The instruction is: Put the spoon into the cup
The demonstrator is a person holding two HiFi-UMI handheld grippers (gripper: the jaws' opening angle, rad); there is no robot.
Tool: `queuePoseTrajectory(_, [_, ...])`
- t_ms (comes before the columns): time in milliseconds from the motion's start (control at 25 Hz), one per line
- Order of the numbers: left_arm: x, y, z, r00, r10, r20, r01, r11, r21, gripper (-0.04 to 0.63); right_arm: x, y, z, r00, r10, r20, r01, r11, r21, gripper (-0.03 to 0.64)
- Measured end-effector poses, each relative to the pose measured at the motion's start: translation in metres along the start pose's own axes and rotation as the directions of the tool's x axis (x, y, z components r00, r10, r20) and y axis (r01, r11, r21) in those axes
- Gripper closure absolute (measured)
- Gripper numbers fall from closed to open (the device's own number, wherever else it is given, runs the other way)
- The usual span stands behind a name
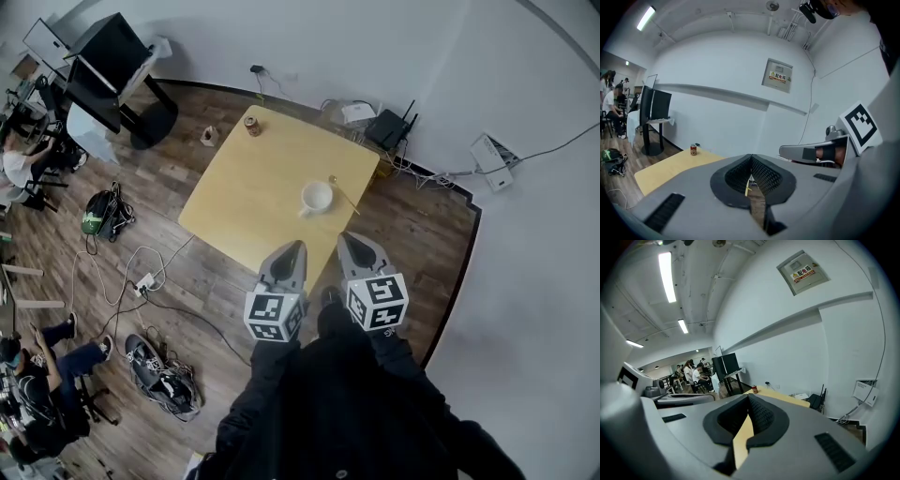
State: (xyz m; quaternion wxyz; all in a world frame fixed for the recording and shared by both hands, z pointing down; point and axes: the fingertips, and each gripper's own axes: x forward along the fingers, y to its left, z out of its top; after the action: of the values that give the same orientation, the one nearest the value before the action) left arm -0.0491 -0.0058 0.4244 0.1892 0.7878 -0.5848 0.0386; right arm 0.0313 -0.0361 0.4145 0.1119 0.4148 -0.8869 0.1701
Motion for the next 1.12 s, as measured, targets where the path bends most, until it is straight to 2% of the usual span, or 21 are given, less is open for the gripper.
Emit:
queuePoseTrajectory(320, [0.066,0.012,0.004,0.999,0.020,-0.043,-0.020,1.000,-0.007,0.563,0.040,-0.059,0.001,0.997,-0.023,-0.069,0.026,0.999,0.044,0.597])
queuePoseTrajectory(640, [0.101,0.040,-0.017,0.993,0.053,-0.103,-0.056,0.998,-0.023,0.563,0.075,-0.103,-0.029,0.989,-0.050,-0.141,0.069,0.989,0.132,0.597])
queuePoseTrajectory(880, [0.121,0.062,-0.041,0.986,0.029,-0.161,-0.034,0.999,-0.023,0.562,0.097,-0.125,-0.064,0.972,-0.113,-0.206,0.138,0.984,0.109,0.597])
queuePoseTrajectory(1120, [0.143,0.076,-0.076,0.969,0.008,-0.246,-0.019,0.999,-0.042,0.563,0.119,-0.149,-0.110,0.939,-0.147,-0.310,0.175,0.983,0.063,0.597])
